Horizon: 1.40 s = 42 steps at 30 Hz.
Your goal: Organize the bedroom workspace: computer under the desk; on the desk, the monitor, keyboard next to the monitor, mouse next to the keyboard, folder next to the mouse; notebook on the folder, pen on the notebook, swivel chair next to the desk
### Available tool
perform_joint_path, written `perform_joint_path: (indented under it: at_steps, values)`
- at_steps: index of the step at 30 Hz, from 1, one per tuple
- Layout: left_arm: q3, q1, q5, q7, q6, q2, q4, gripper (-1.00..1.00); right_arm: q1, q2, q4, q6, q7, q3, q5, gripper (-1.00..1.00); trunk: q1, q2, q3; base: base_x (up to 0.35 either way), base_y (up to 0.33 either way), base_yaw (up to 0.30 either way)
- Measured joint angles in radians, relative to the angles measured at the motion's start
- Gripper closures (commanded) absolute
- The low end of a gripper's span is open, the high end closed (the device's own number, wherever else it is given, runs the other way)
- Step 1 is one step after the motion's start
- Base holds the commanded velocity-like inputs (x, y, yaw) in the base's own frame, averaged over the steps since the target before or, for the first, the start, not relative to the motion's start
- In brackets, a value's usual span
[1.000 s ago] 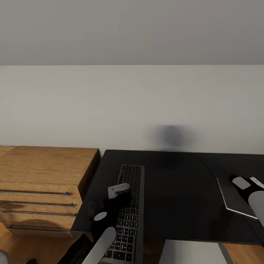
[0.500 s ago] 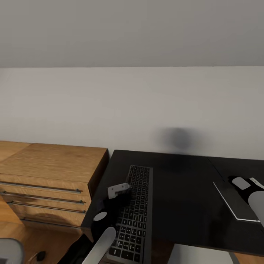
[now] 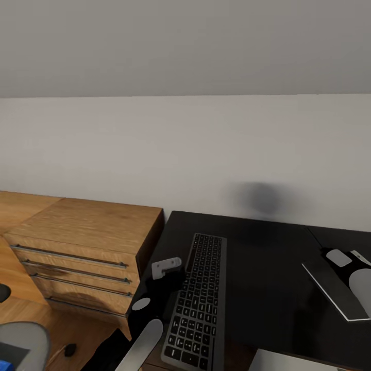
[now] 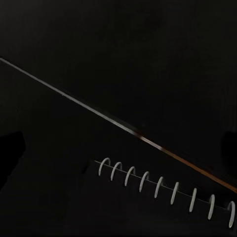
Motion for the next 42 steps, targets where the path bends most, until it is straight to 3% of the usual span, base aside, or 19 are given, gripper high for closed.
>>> perform_joint_path:
  at_steps: [37,42]
  values:
    - [-0.001,0.0,0.002,-0.004,0.002,0.002,0.006,-1.0,0.0,0.002,0.001,0.003,0.004,-0.013,-0.013,-1.0,0.0,0.0,0.0,-0.041,0.016,0.003]
    - [-0.001,0.0,0.001,-0.004,0.003,0.002,0.006,-1.0,0.0,0.003,0.003,0.0,0.002,0.001,0.0,-1.0,0.0,0.0,0.0,-0.066,0.049,0.0]
